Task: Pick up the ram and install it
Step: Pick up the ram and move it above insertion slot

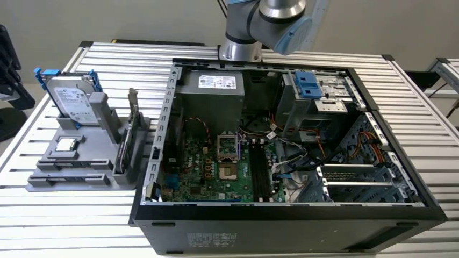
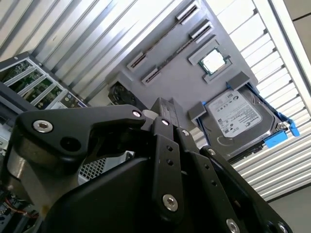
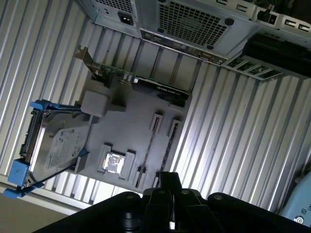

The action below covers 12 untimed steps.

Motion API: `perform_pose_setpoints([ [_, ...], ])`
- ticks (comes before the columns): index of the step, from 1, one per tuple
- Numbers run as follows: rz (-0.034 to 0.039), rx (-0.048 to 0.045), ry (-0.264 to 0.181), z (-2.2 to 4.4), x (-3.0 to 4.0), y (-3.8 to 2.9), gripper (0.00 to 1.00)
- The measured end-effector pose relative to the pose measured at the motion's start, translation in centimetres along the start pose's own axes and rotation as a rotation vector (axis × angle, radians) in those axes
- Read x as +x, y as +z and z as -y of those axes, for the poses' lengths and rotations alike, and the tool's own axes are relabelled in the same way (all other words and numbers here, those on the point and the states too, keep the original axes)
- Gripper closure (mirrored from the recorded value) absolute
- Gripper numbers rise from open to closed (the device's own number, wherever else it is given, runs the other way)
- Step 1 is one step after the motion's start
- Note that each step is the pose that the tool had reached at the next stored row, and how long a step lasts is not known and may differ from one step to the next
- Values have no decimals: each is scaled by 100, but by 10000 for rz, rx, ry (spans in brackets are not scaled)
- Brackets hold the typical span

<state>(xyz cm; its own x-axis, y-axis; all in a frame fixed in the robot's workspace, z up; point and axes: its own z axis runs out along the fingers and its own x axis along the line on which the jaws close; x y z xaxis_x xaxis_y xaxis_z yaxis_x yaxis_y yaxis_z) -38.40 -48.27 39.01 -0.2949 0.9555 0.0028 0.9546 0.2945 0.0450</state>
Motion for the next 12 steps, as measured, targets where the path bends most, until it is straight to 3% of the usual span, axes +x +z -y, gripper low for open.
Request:
perform_pose_setpoints([
  [12, 7, 2, 137, 1, 0, -1, 100],
])
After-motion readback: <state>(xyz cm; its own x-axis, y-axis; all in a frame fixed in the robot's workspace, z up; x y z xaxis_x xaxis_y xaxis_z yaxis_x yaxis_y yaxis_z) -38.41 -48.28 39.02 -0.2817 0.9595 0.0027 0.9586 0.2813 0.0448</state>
